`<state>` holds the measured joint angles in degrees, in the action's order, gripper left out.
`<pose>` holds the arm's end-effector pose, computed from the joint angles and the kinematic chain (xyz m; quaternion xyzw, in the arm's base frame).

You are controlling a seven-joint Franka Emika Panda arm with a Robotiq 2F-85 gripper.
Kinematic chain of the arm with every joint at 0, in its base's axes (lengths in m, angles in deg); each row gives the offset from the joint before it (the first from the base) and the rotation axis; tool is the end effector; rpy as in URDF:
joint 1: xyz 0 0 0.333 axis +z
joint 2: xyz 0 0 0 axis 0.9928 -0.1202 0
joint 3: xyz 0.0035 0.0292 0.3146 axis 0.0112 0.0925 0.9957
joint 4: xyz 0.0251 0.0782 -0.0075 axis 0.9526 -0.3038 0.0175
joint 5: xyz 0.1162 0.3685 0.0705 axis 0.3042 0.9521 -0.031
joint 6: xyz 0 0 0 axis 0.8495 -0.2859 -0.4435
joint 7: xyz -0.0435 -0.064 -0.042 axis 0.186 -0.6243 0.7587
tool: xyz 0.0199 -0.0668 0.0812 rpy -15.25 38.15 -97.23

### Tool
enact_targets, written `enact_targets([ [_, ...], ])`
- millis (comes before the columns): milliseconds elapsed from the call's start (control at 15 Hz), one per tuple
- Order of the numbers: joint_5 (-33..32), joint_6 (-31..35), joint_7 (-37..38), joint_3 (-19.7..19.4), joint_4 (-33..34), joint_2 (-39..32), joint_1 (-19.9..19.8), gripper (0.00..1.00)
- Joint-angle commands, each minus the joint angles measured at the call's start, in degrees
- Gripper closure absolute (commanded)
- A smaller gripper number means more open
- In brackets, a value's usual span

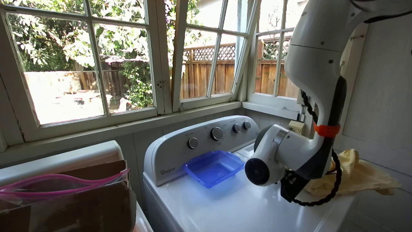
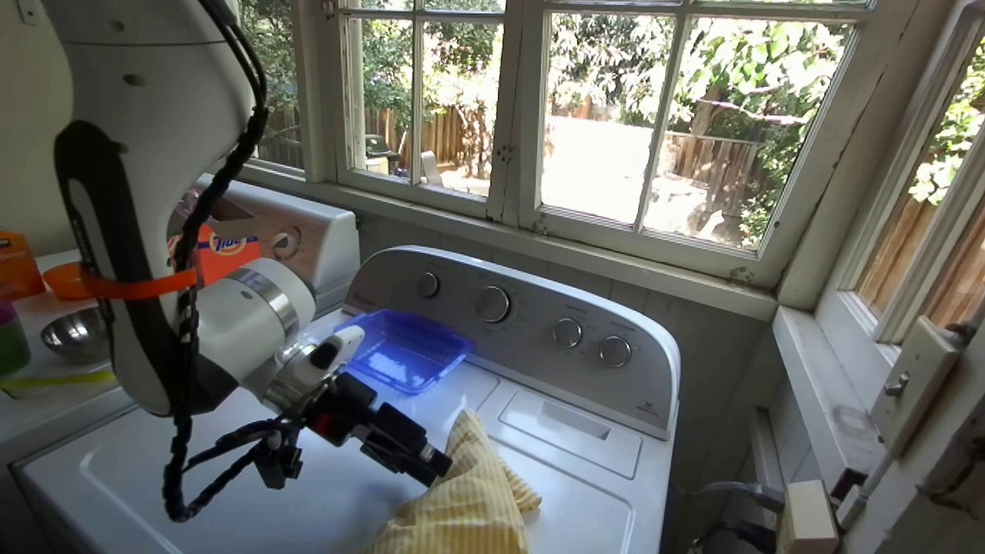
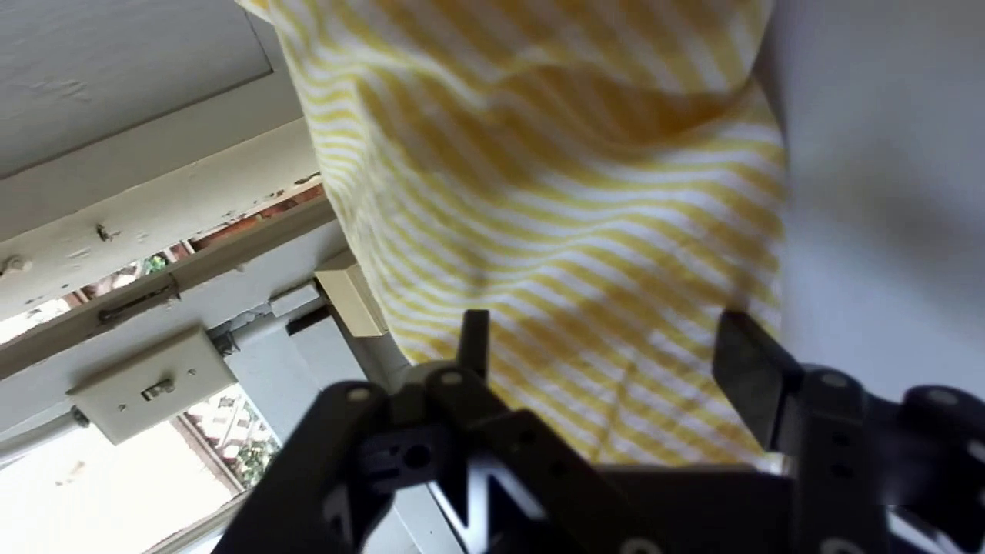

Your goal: Fold the yellow towel from left to right then move it to the left.

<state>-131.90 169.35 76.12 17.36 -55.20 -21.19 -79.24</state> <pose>0.4173 0.0214 0.1003 0.8320 0.0393 0.2470 0.4953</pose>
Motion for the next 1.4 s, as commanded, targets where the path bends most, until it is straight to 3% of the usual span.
enact_targets([
  [0, -0.8, -3.4, 1.5, 0.7, 1.7, -4.1, 0.0, 0.56],
  [400, 1.0, 0.7, -2.1, 1.2, 2.4, -5.0, -2.4, 0.99],
  [867, 7.2, 13.3, -13.5, 1.2, 1.5, -0.5, -6.9, 1.0],
  [1267, 21.4, 29.6, -34.8, 0.2, -2.2, 8.3, -10.2, 1.0],
  [1333, 23.9, 31.9, -39.0, 1.5, -3.4, 9.9, -12.1, 1.0],
])
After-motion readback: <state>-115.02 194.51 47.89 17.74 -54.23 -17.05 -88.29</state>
